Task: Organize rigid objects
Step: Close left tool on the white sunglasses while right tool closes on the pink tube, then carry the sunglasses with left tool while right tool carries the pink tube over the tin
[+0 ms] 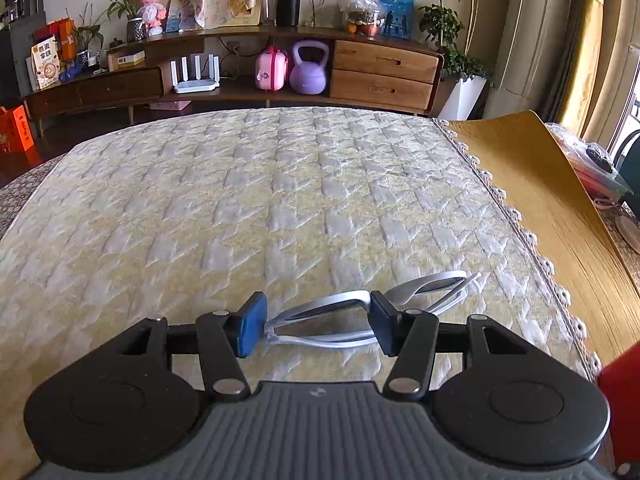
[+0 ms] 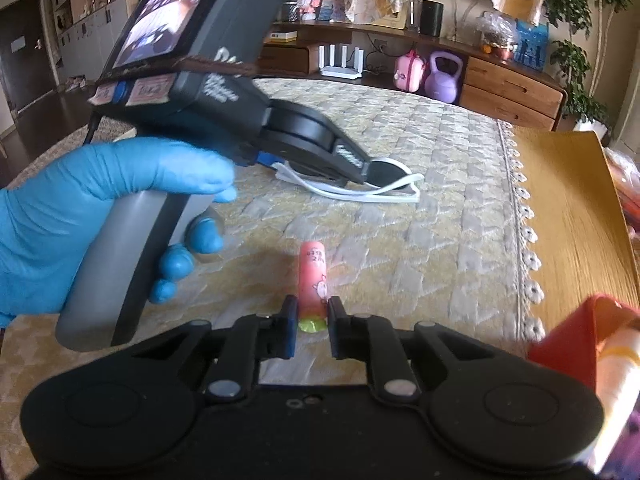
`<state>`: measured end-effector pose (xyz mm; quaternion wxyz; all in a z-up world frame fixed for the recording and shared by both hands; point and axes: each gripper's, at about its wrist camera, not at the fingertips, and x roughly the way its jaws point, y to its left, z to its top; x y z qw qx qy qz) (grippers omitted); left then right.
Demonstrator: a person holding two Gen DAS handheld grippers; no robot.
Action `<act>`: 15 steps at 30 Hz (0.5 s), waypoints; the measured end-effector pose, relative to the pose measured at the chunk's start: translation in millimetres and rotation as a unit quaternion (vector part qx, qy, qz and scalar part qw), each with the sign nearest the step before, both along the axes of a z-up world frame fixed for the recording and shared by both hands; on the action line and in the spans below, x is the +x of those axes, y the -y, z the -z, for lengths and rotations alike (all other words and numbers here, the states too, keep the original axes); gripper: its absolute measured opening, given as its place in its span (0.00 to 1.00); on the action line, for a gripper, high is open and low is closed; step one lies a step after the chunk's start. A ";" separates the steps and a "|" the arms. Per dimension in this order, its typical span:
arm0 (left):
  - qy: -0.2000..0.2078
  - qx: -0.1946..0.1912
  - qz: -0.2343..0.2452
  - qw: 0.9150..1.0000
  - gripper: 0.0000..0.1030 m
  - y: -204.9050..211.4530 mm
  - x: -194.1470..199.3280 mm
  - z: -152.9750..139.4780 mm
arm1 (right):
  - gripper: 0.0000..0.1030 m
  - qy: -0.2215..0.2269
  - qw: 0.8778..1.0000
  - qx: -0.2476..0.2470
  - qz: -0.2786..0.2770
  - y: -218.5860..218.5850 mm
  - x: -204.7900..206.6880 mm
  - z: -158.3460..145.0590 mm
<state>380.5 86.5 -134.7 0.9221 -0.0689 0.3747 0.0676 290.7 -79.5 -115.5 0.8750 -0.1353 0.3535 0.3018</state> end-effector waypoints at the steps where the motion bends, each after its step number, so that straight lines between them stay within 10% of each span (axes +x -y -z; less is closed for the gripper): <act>1: 0.001 -0.001 -0.001 1.000 0.53 -1.0 -4.1 -1.9 | 0.14 -0.001 1.000 0.003 0.004 2.4 -2.8 -1.4; 15: 0.000 0.003 0.037 0.999 0.53 15.1 -77.6 -44.1 | 0.14 -0.013 0.997 0.030 0.070 54.9 -50.0 -33.4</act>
